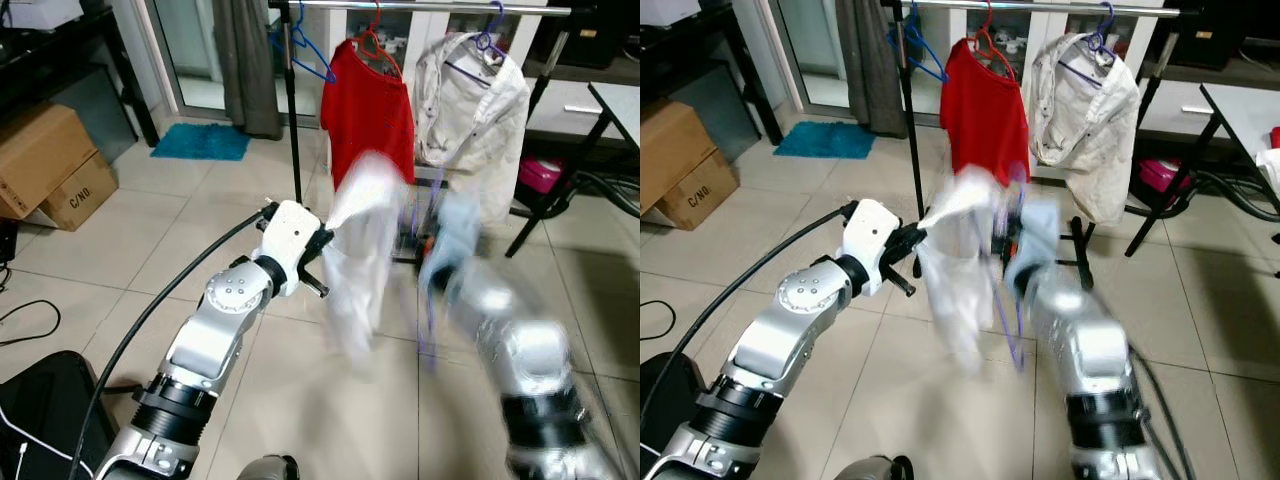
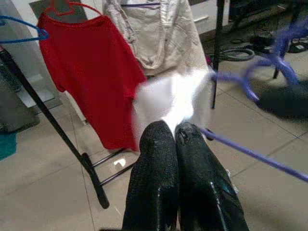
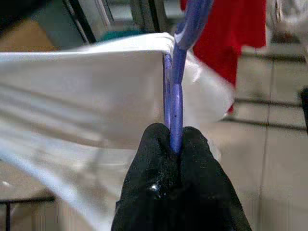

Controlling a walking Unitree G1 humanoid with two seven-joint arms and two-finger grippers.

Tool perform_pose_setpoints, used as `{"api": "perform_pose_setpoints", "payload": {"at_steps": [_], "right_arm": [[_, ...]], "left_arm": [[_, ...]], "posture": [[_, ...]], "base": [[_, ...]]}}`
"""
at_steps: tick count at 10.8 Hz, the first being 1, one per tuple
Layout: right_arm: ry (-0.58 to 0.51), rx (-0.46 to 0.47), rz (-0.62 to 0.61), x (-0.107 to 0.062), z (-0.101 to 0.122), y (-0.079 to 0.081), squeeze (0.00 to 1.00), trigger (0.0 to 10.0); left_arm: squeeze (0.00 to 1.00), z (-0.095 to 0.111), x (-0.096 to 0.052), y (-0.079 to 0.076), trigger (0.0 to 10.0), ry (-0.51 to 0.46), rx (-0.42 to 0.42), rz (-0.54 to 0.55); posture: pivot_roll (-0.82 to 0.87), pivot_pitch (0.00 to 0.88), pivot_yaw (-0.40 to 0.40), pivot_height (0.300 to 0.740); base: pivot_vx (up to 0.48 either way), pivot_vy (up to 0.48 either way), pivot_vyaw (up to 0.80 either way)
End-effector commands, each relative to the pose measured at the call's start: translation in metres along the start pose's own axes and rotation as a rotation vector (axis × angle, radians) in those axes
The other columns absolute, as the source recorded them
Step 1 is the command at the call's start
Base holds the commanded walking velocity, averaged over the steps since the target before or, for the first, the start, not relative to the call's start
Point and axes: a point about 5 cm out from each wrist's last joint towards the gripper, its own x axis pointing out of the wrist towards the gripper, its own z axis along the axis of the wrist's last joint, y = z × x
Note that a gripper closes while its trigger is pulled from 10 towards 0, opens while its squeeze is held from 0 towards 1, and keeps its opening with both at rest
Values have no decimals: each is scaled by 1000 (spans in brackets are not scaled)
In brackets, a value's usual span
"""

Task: Hang hanger

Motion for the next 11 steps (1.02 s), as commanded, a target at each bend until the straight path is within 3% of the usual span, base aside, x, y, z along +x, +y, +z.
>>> {"api": "perform_pose_setpoints", "payload": {"at_steps": [1,2,3,4,5,6,8,9,10,11], "right_arm": [[-38,-5,-64,-1,12,-8,0,10000],[-38,-1,-161,-2,13,-21,0,10000],[-95,58,-198,-2,23,-28,0,10000],[-210,144,-211,-4,39,-30,0,10000],[-366,169,-208,-10,62,-29,0,10000],[-457,159,-206,-13,77,-26,0,10000],[-519,147,-222,-12,87,-24,0,10000],[-473,126,-184,-6,84,-19,0,10000],[-230,-67,-58,10,50,0,0,10000],[-192,-76,-15,10,40,8,0,10000]], "left_arm": [[0,14,-1,9,0,-53,12,45],[0,15,-2,12,0,-59,16,61],[0,15,-2,12,0,-54,15,57],[0,13,-2,9,0,-41,14,41],[0,9,-1,3,0,-23,11,15],[0,7,-1,-2,0,-13,3,-5],[0,1,-2,-7,0,17,-8,-32],[0,0,-2,-8,0,22,-12,-40],[0,1,-2,-11,0,20,-20,-47],[0,3,-1,-9,0,12,-16,-26]], "posture": [[-52,0,54,740],[-53,0,57,740],[-55,0,59,740],[-56,0,60,740],[-56,0,60,740],[-55,0,56,740],[-50,0,52,740],[-50,0,52,740],[-50,0,52,740],[-44,0,48,740]], "base": [[0,0,0],[0,0,0],[0,0,0],[0,0,0],[0,0,0],[0,0,0],[0,0,0],[0,0,0],[0,0,0],[0,0,0]]}}
